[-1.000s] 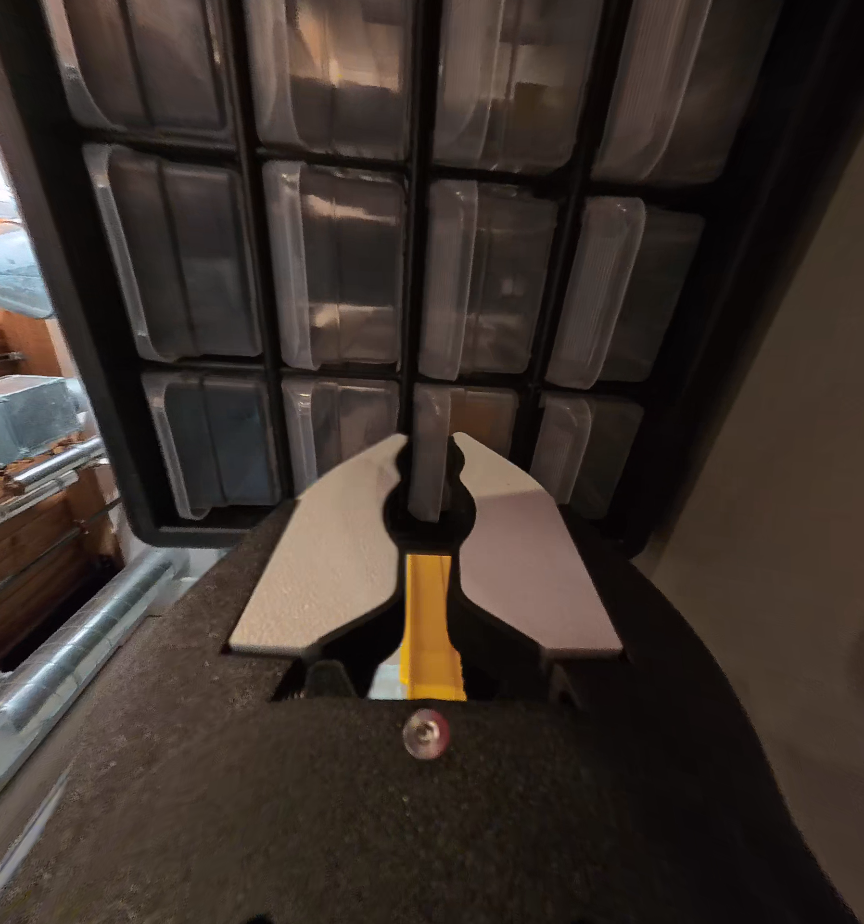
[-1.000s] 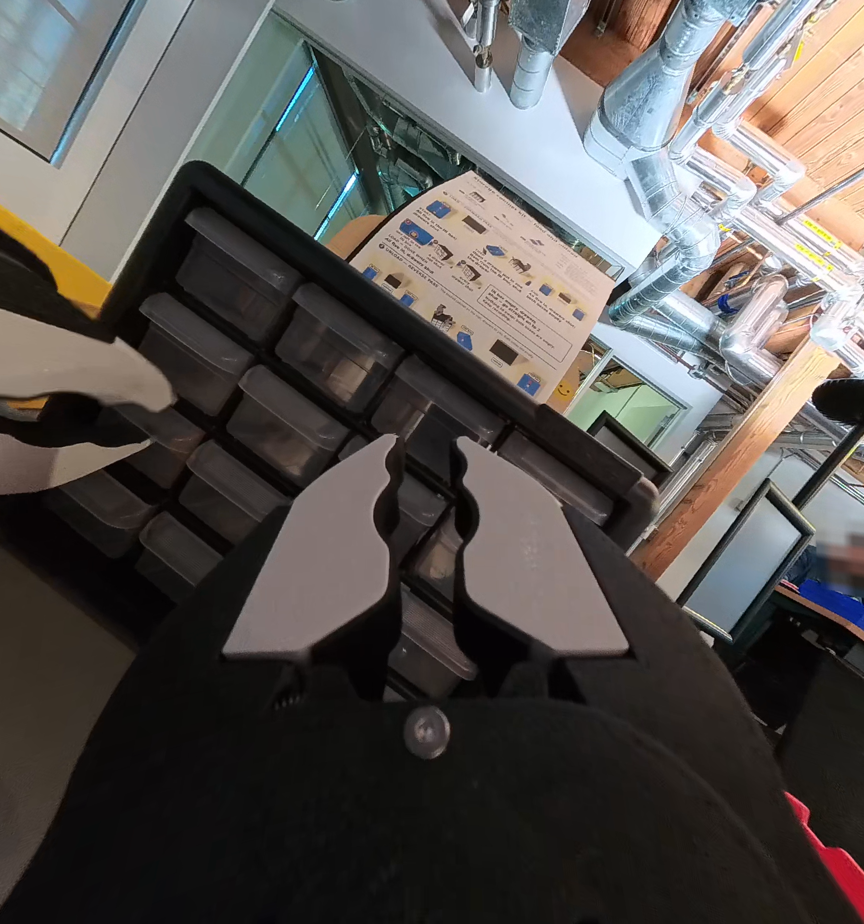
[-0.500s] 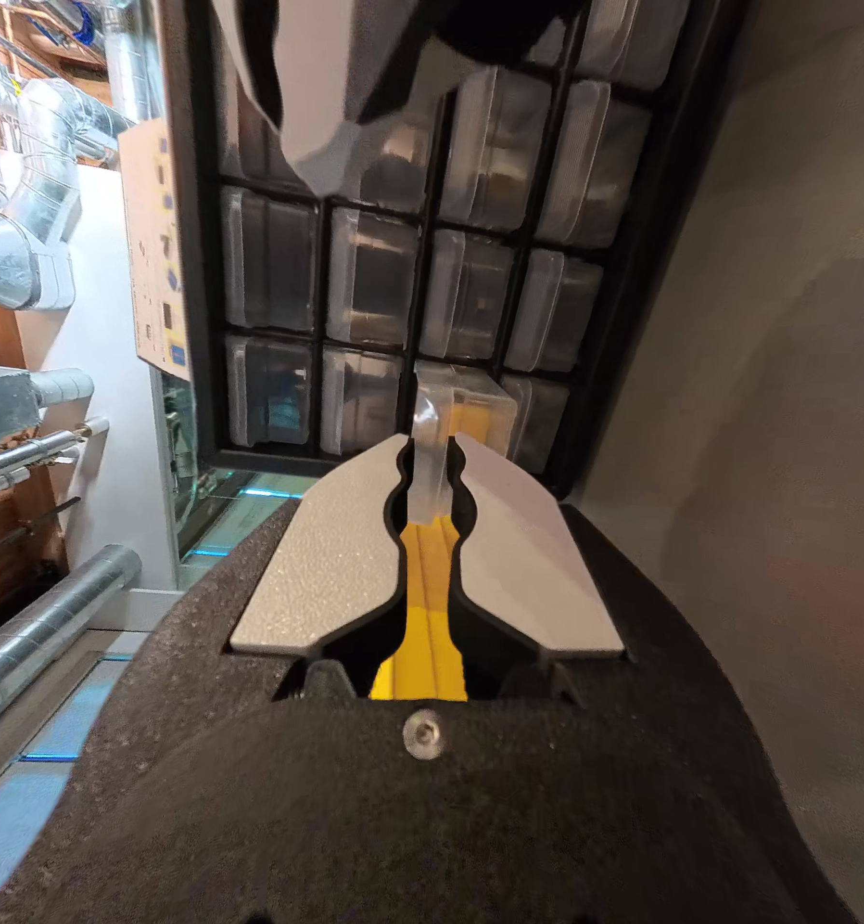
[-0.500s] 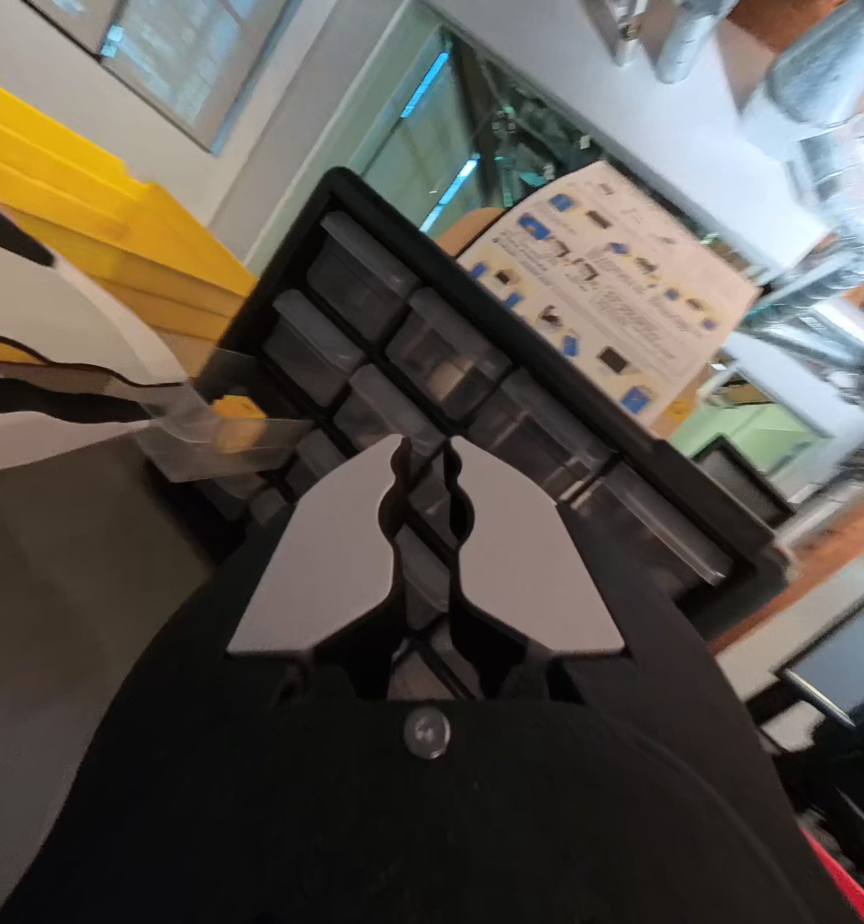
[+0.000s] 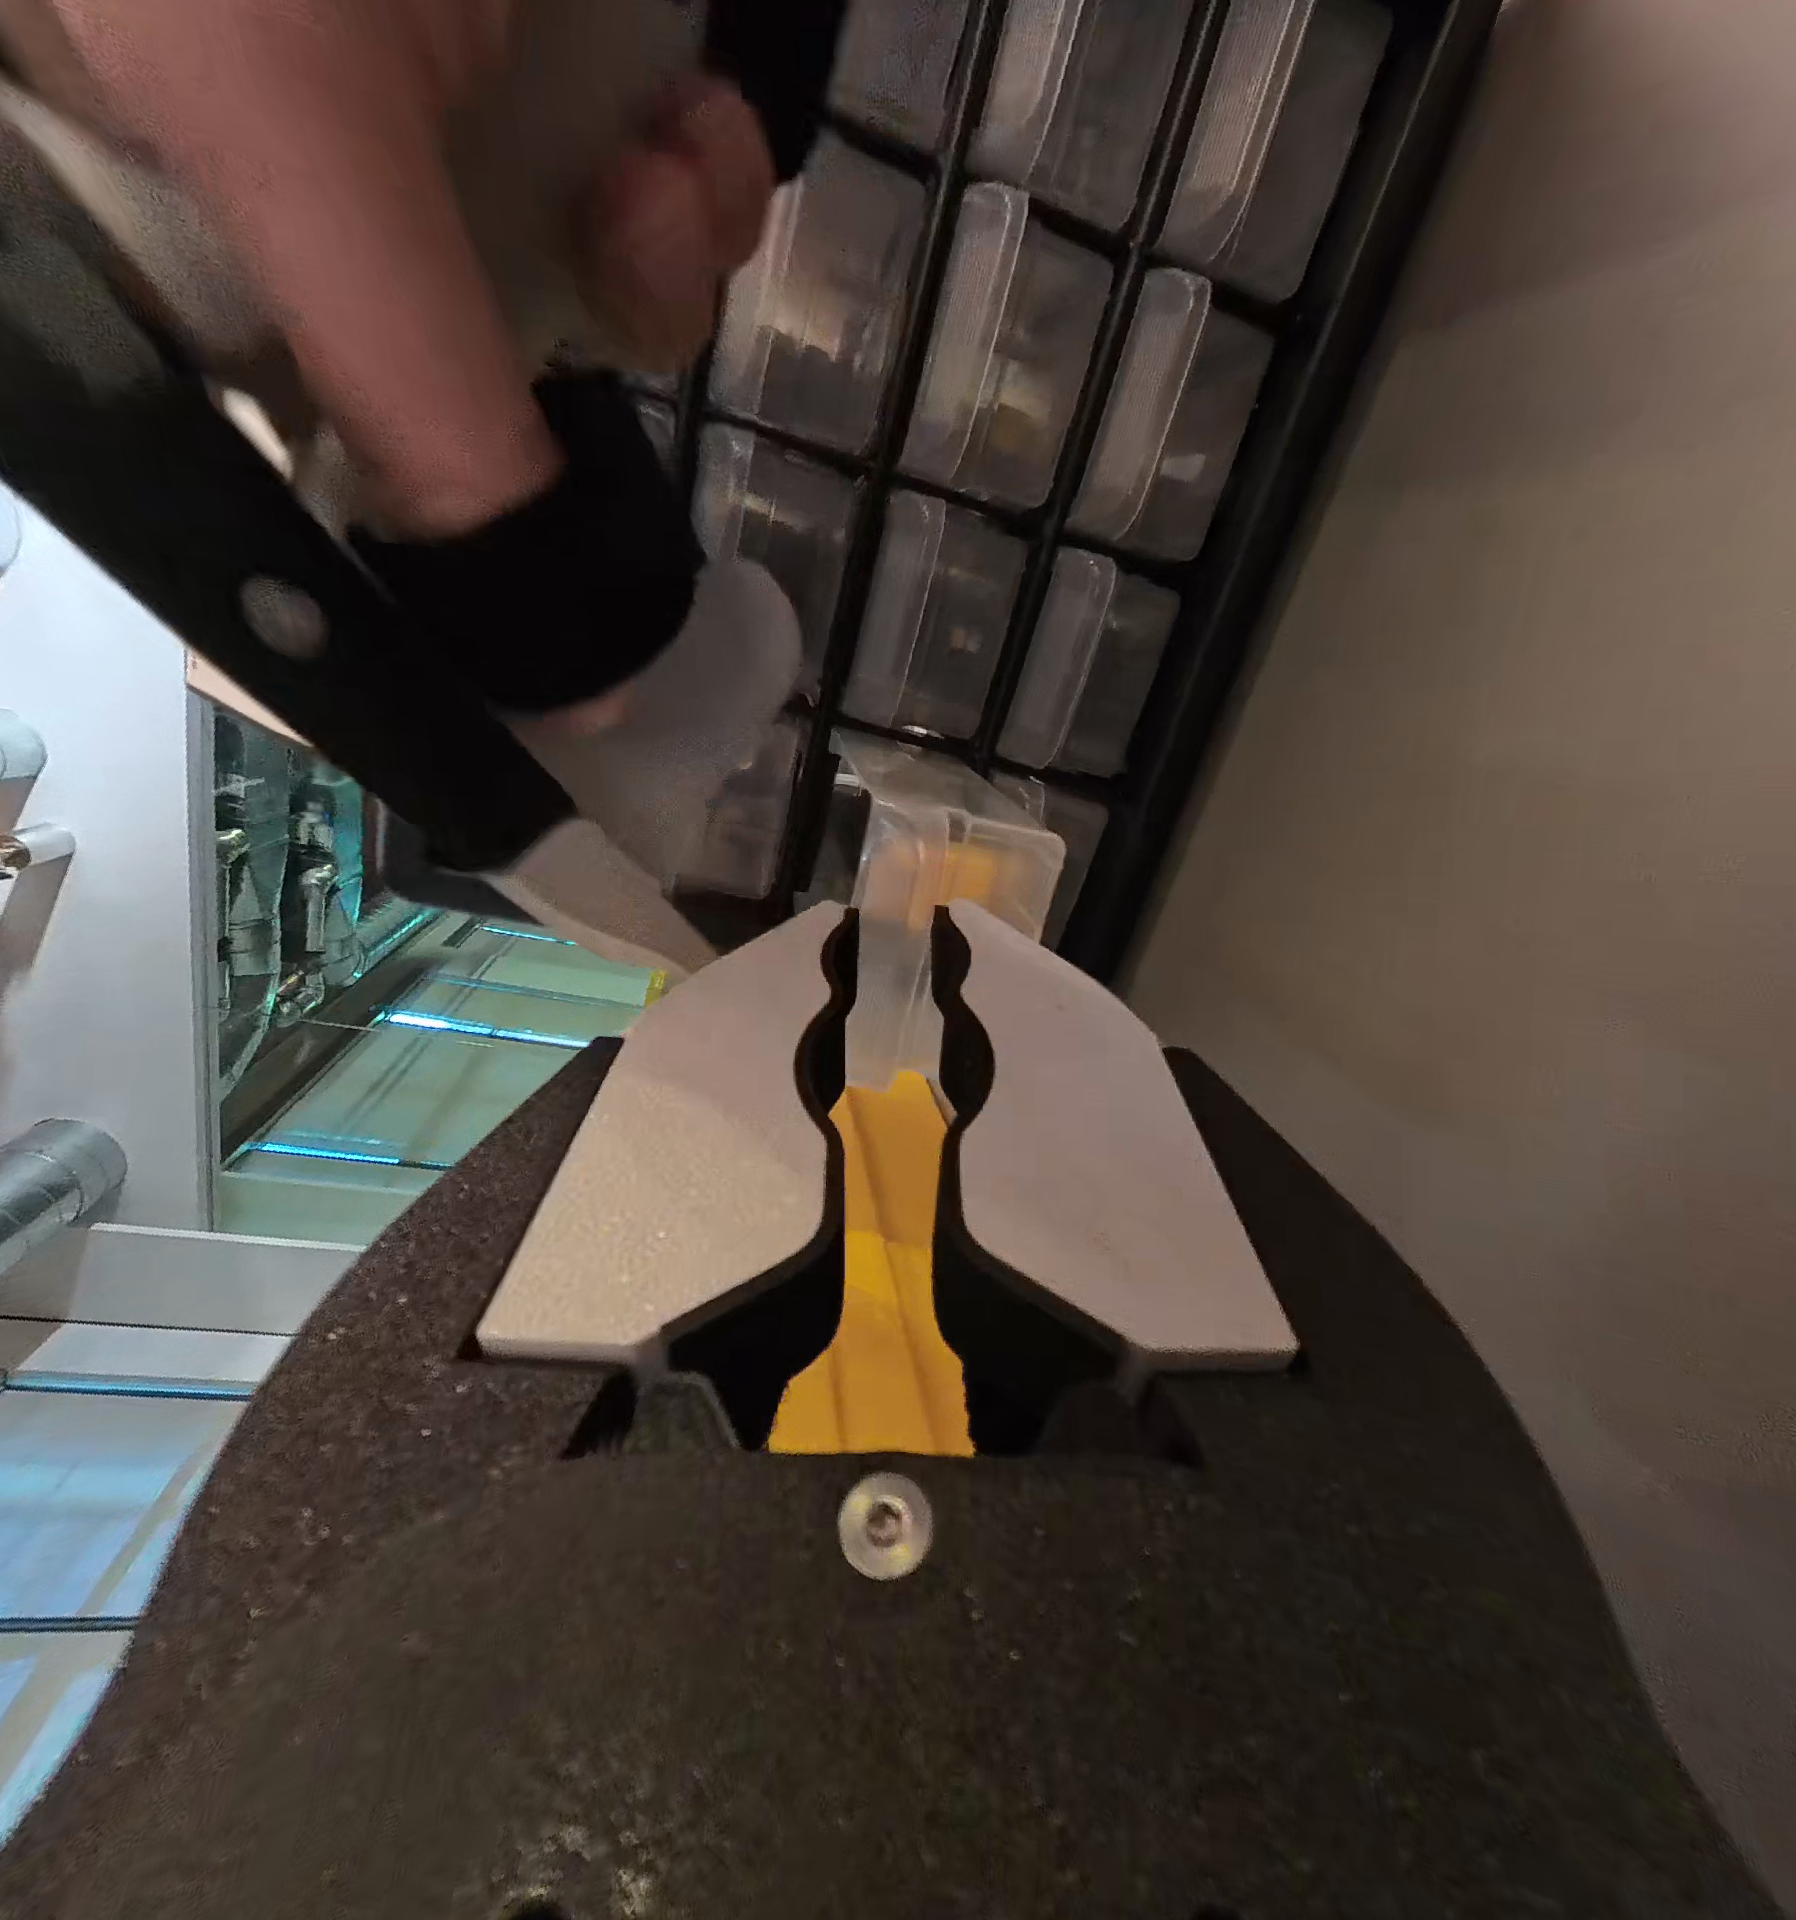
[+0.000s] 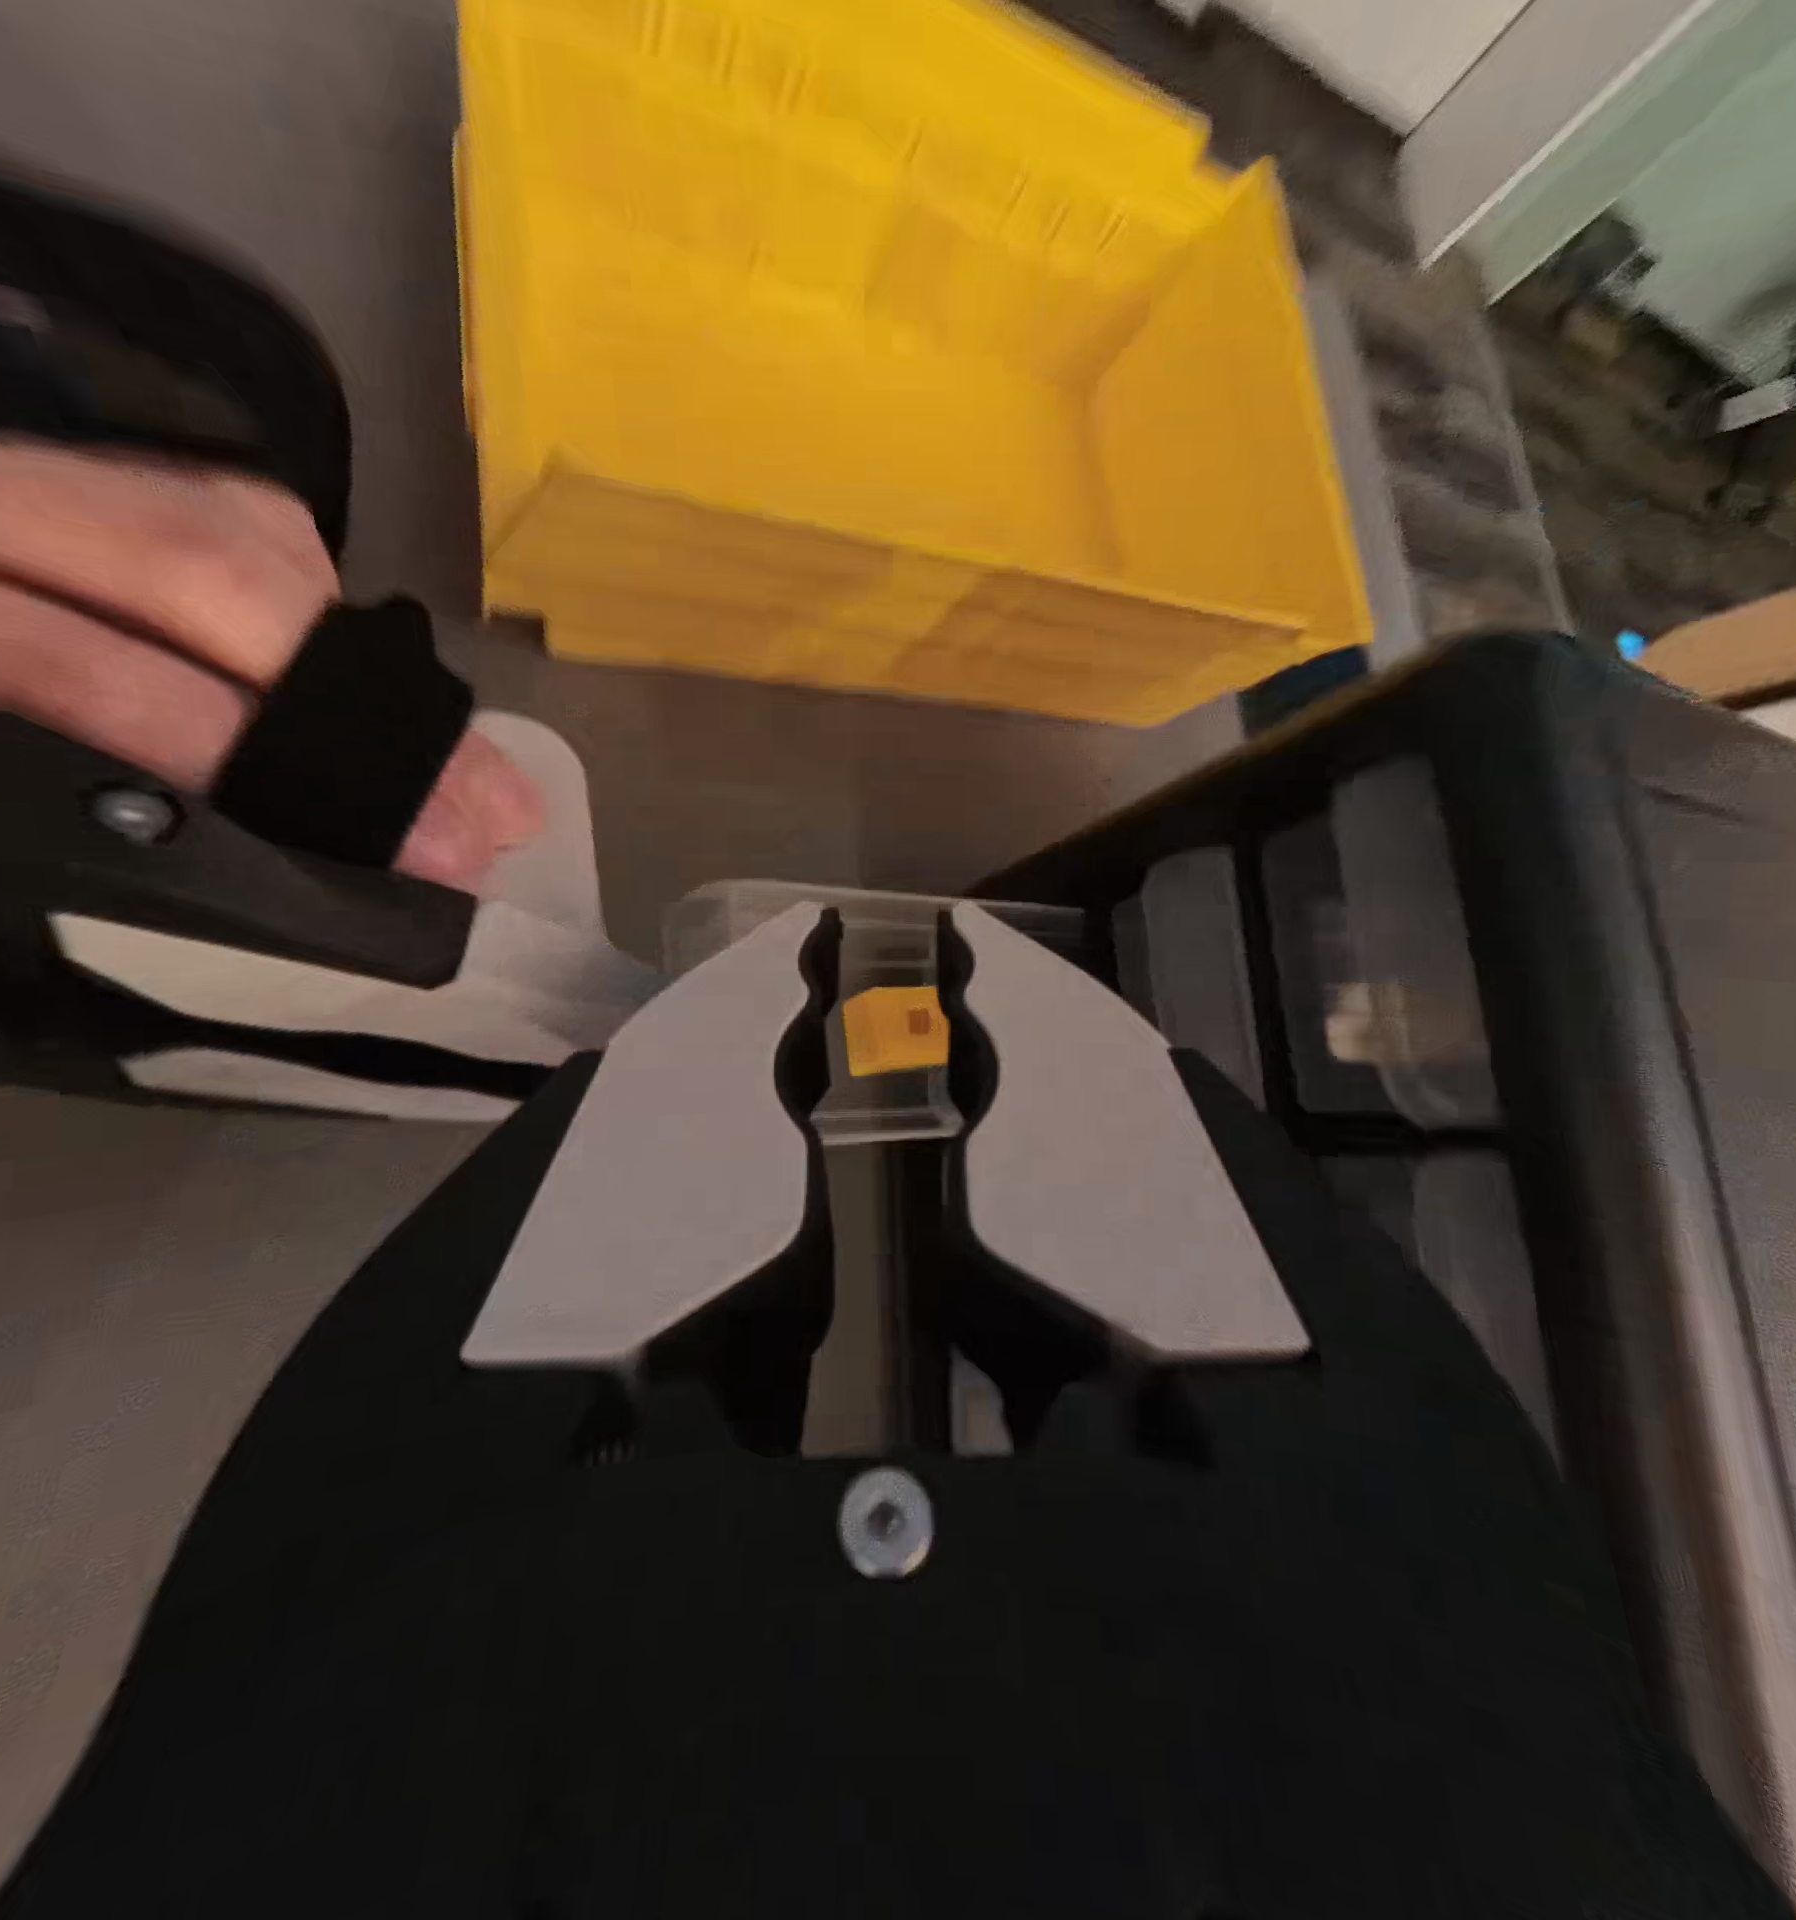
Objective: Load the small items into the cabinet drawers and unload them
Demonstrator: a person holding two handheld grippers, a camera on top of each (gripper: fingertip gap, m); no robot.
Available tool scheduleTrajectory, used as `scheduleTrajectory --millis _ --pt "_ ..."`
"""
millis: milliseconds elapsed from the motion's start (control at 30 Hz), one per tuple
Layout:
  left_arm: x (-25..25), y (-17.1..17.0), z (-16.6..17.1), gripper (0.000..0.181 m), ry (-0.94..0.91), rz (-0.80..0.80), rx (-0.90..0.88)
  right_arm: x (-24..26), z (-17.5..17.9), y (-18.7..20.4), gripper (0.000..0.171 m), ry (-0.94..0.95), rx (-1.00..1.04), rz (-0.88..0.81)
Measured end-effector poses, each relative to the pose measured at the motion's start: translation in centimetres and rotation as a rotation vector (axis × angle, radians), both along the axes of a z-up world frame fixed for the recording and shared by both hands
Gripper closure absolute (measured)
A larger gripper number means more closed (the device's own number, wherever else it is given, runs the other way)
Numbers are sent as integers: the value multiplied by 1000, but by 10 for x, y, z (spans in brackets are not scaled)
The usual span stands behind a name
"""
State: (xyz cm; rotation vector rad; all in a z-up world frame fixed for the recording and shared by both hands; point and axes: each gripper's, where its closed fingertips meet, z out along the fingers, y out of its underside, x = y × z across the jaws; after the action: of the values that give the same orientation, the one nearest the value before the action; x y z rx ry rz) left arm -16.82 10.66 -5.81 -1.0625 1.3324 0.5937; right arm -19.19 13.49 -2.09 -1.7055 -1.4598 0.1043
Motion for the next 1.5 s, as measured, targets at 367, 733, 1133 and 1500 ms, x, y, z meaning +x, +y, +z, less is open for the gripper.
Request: scheduleTrajectory --millis 367,733,1133,1500 --pt "0 -8 -3 168 1 -19 -49 21 -54 17 147 -541 -271 -95" --pt "1 -11 -6 168 3 -33 -61 14 -37 11 149 -482 -240 -63" --pt "3 -6 -7 168 10 -35 -39 304 125 -63 150 288 205 -745" --pt "-1 15 -5 170 5 42 -6 484 -71 -21 149 196 -310 -1424"
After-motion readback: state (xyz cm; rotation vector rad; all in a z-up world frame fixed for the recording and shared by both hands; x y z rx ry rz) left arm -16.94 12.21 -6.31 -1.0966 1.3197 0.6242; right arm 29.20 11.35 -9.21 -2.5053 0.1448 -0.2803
